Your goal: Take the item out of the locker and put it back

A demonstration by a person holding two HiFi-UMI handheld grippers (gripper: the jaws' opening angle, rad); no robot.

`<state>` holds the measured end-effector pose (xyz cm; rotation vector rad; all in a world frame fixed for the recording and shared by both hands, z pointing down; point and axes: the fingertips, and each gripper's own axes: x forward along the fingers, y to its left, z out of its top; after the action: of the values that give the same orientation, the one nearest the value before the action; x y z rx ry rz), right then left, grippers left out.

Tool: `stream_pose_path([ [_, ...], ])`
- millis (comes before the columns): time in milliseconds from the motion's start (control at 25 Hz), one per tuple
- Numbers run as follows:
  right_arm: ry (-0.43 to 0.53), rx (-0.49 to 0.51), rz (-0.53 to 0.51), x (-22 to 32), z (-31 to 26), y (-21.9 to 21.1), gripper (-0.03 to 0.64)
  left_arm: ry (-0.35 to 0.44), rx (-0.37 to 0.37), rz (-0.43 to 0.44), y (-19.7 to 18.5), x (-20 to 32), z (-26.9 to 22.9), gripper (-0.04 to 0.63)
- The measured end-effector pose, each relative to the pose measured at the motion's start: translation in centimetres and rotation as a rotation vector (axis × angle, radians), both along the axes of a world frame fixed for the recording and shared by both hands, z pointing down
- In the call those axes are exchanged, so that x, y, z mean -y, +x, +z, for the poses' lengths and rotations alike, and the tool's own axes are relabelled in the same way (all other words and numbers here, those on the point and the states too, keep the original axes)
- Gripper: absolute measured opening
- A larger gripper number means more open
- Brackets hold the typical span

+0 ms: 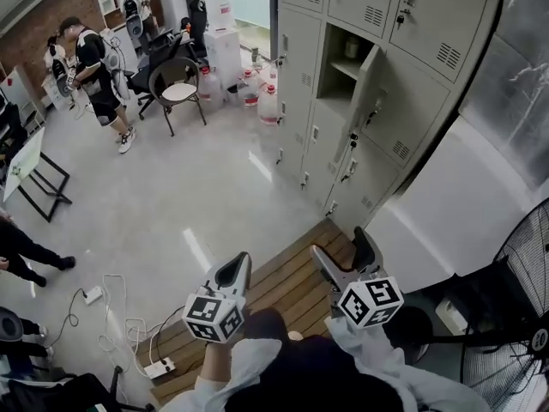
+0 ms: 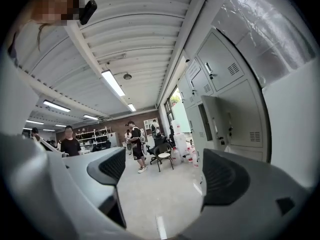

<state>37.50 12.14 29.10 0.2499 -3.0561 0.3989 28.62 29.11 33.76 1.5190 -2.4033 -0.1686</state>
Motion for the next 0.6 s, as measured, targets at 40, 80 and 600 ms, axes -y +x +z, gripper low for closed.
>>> stream_pose_path([
  [40, -0.004, -0.004, -0.003, 0.5, 0.4, -0.9, 0.463, -0.003, -0.003, 0.004, -0.7, 0.7, 0.3, 0.014],
  [80, -0.009, -0.011, -0.007, 0.8, 0.8, -1.8, 0.463, -0.008, -0.005, 0.010, -1.3, 1.4, 0.7, 0.014],
  [600, -0.001, 0.029, -0.007, 8.1, 8.3, -24.1, 0.463, 0.024, 0.061, 0.065, -24.5, 9.9, 7.6, 0.014],
])
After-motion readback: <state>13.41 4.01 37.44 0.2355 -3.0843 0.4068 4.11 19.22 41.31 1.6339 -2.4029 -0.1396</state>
